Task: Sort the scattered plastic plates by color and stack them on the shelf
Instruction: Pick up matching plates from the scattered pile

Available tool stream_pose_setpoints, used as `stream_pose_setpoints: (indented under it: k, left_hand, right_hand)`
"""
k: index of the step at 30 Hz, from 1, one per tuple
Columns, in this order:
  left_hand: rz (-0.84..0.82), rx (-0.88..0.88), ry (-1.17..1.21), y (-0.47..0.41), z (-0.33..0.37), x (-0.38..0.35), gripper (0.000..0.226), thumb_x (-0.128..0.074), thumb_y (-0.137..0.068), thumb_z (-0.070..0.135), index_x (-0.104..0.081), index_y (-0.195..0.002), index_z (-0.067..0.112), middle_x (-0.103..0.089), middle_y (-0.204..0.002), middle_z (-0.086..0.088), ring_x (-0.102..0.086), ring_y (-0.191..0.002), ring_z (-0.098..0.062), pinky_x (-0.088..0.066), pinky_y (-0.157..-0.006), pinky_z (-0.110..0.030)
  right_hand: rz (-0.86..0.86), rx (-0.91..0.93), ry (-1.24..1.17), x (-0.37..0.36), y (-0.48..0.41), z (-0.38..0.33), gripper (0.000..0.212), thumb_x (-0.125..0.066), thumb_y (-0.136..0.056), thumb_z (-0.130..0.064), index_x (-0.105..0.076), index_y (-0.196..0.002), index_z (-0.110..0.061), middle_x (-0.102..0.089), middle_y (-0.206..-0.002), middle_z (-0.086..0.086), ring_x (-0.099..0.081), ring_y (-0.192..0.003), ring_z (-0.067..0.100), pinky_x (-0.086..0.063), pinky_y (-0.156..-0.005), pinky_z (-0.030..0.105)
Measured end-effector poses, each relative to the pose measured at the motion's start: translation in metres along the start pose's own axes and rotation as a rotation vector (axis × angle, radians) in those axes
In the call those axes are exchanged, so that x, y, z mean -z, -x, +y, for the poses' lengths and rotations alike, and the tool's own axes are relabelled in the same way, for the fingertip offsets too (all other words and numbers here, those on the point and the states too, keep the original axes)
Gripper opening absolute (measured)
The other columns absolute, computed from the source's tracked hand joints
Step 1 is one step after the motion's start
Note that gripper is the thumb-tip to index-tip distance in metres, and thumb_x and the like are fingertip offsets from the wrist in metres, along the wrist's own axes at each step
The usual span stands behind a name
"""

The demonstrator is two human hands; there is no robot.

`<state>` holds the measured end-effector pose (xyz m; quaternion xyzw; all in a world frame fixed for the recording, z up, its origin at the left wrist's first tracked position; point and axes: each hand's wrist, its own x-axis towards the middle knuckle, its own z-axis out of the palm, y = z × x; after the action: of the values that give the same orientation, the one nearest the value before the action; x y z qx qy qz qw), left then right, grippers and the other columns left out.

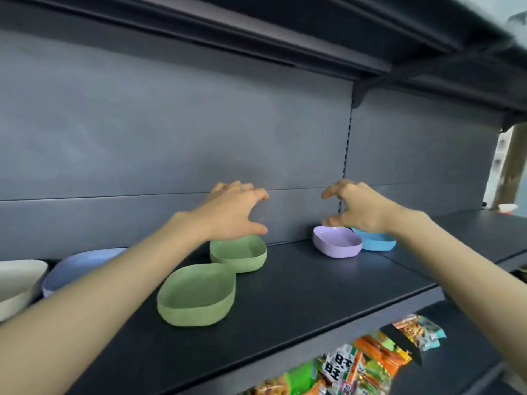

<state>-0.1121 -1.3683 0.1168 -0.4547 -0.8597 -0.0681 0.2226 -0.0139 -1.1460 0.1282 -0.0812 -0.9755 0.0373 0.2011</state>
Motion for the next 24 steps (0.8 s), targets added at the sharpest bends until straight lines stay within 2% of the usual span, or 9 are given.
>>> stream_pose_setpoints:
  k: [5, 10, 24]
  left_hand:
    - [-0.045, -0.031, 0.042, -0.028, 0.068, -0.023, 0.063, -0.059, -0.085, 0.047, -0.034, -0.14, 0.027, -0.043, -0.135, 0.003, -0.033, -0.13, -0.02, -0.021, -0.106, -0.035]
    - [-0.043, -0.014, 0.033, -0.064, 0.091, -0.03, 0.064, -0.058, -0.085, 0.048, -0.033, -0.14, 0.027, -0.043, -0.137, 0.003, -0.035, -0.127, -0.019, -0.023, -0.104, -0.034]
    - [-0.106, 0.159, 0.043, -0.138, 0.048, -0.104, 0.066, -0.059, -0.084, 0.051, -0.032, -0.141, 0.03, -0.043, -0.138, 0.005, -0.034, -0.13, -0.017, -0.022, -0.105, -0.034]
  right_hand:
    - [-0.052, -0.021, -0.009, 0.003, 0.026, 0.071, 0.06, -0.069, -0.082, -0.028, -0.046, -0.135, -0.015, -0.043, -0.139, 0.004, -0.038, -0.128, 0.023, -0.033, -0.098, 0.028]
    - [-0.04, -0.006, -0.045, 0.004, 0.011, 0.117, 0.06, -0.071, -0.081, -0.028, -0.046, -0.134, -0.016, -0.044, -0.138, 0.004, -0.04, -0.127, 0.023, -0.035, -0.097, 0.03]
    - [-0.129, 0.151, -0.097, -0.061, -0.093, 0.155, 0.062, -0.069, -0.083, -0.03, -0.042, -0.138, -0.017, -0.038, -0.144, 0.004, -0.036, -0.131, 0.022, -0.033, -0.104, 0.031]
